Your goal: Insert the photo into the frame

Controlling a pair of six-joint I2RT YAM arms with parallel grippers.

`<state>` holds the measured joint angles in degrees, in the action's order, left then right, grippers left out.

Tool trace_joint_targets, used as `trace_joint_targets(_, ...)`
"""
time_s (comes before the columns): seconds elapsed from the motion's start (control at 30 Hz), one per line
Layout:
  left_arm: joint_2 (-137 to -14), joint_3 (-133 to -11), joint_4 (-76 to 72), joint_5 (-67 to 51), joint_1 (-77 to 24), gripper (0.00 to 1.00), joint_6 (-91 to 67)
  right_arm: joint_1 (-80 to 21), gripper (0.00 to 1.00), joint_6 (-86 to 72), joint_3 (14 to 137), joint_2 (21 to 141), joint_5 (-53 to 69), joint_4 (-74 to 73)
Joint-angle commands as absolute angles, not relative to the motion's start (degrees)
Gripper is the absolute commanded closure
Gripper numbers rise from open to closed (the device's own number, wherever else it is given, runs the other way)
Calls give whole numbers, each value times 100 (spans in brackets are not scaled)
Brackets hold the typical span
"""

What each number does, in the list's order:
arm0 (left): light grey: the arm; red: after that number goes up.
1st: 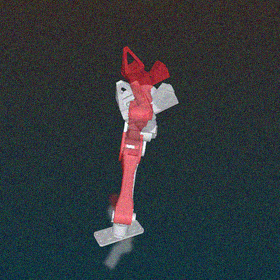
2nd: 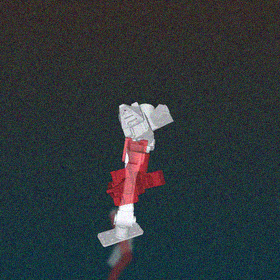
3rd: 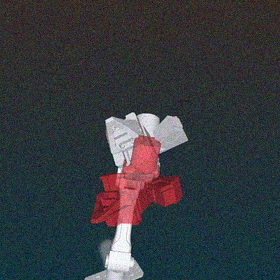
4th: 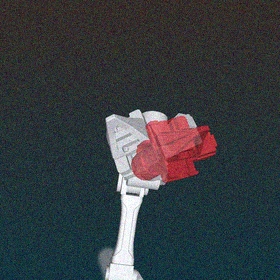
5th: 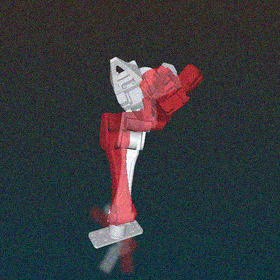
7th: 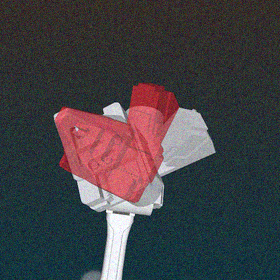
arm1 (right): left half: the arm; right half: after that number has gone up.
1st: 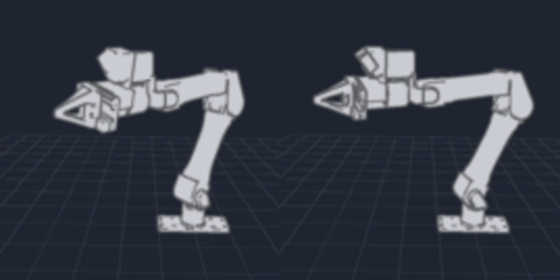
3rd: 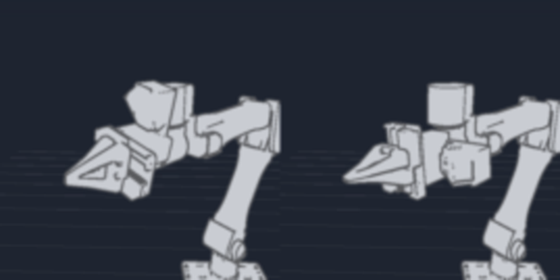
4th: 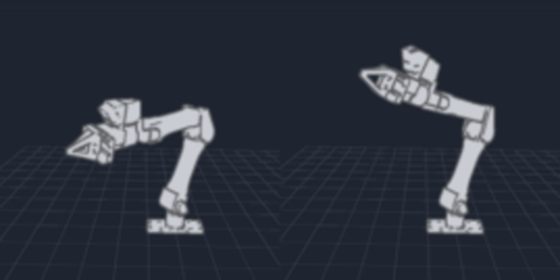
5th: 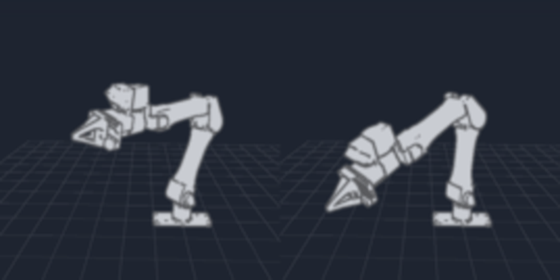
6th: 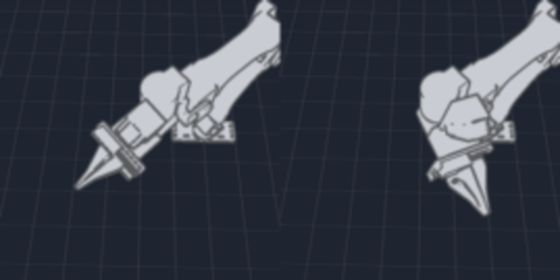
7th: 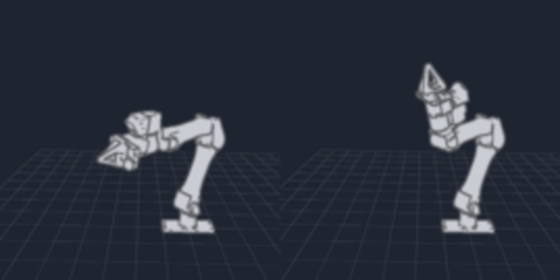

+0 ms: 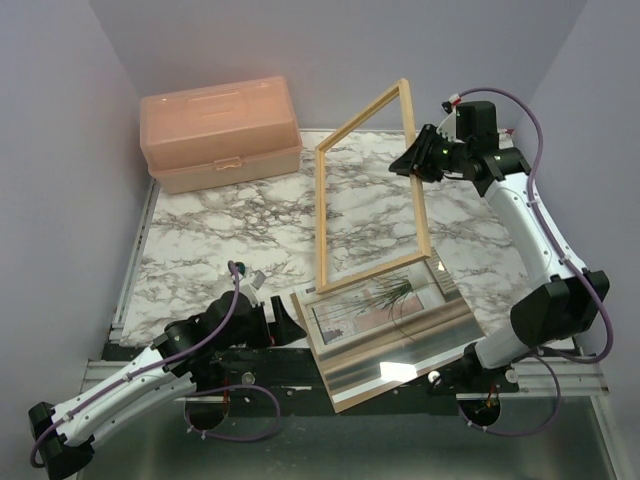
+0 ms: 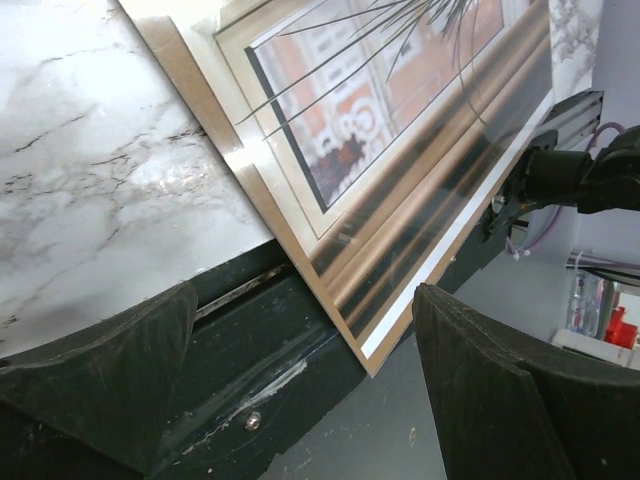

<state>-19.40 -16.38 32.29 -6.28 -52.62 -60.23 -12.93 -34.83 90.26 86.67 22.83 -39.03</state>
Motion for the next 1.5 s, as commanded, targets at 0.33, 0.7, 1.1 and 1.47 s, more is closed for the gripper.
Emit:
trace_joint_targets(0.33,-2034,-1550,3524,-339,-5256,9,-5974,-1010,99,-3396,10394,10181,2499,-3372)
trace_joint_targets(0.7,-1964,-1340,3580,-299,-5260,9,-6138,-876,90,-3155,10468,11124,2668,-3077)
trace_joint_targets(1.1,-1824,-1177,3590,-316,-5256,8,-6249,-659,74,-3159,9768,11687,2334,-2561)
trace_joint_targets(1.47,-1855,-1170,3525,-334,-5256,8,-6274,-523,69,-3129,9242,12106,1976,-1868)
